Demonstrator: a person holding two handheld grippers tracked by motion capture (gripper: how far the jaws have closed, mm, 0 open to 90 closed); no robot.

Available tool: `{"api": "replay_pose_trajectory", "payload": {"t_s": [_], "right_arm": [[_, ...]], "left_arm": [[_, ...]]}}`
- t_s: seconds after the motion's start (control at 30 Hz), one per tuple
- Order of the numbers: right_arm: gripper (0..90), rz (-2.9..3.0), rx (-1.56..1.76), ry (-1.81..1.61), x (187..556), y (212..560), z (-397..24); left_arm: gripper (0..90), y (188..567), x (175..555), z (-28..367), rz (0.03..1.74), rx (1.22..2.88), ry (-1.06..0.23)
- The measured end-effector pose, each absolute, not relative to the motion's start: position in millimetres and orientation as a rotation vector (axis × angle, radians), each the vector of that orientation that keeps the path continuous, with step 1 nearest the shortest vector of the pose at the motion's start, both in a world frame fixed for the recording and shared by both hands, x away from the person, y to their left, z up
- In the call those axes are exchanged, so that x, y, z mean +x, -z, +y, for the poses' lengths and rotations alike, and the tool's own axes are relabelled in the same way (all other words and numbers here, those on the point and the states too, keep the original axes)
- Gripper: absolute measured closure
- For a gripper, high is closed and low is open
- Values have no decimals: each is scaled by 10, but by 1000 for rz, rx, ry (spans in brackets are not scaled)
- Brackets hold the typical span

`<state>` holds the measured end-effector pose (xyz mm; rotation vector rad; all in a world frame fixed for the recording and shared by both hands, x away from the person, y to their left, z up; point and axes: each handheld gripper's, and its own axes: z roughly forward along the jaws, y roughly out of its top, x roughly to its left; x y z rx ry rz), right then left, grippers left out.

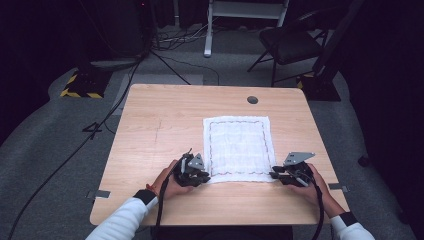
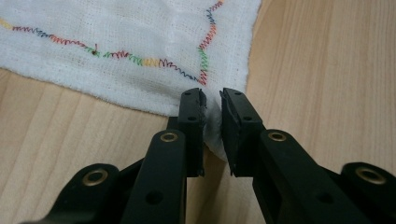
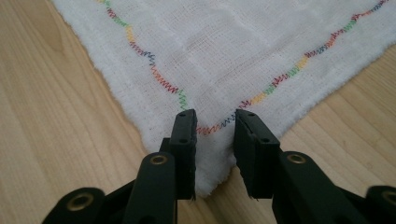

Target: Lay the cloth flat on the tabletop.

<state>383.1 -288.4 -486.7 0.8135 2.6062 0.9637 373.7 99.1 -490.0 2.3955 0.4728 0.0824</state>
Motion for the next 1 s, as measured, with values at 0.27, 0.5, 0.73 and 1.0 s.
{"api": "replay_pose_trajectory", "payload": {"t_s": [0.27, 0.5, 0.73, 1.0], "right_arm": [[621, 2583, 783, -969, 3739, 4802, -2844], [598, 2536, 704, -1078, 3689, 4645, -2653], [558, 2585, 620, -1075, 3734, 4688, -2331], [517, 2622, 500, -1095, 3786, 4704, -1844]], "left_arm": [[739, 4880, 3539, 1071, 478, 2414, -134], [509, 4751, 3472, 1225, 574, 2330, -231], [319, 4710, 3593, 1351, 636, 2280, -287], [279, 4695, 3862, 1402, 743, 2229, -296]]}}
